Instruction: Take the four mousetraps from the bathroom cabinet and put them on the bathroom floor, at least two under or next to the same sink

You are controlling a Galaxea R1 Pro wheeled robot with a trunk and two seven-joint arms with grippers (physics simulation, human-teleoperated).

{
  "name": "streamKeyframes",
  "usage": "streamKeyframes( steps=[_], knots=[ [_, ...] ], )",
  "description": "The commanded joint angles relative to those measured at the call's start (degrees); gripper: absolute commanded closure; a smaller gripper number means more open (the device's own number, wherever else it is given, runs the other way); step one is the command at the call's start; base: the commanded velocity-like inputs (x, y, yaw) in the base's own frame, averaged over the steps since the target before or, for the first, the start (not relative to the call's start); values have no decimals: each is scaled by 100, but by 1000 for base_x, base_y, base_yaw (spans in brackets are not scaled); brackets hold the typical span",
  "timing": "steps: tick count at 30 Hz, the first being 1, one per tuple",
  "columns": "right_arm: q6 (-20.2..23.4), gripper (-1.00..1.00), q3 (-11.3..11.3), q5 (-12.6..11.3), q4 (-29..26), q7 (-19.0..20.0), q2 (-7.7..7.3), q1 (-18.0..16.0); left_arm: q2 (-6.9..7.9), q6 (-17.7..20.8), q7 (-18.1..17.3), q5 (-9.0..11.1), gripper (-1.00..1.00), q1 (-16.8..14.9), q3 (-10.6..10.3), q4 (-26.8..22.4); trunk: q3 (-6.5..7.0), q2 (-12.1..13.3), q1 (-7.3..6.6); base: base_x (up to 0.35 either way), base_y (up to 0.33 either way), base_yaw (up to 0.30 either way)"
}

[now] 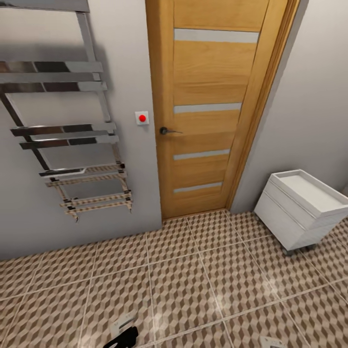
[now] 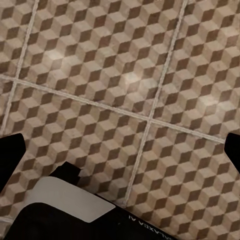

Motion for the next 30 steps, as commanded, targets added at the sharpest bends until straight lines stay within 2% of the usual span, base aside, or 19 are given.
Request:
streamKeyframes(
  steps=[1, 9, 30],
  knots=[
    [-19, -100, 45, -41, 9, -10, 0, -5, 11, -9, 26, 35, -100, -4, -47, 2, -11, -6, 1, 0, 0, 266],
    [-29, -100, 44, -41, 11, -45, -5, -2, 78, -3, 48, 36, -100, -3, -50, 2, -41, -6, 1, 0, 0, 267],
    [-27, -100, 45, -41, 11, -53, 1, -3, 47, 5, 99, 37, -100, -3, -51, 2, -115, -6, 1, 0, 0, 270]
  ],
)
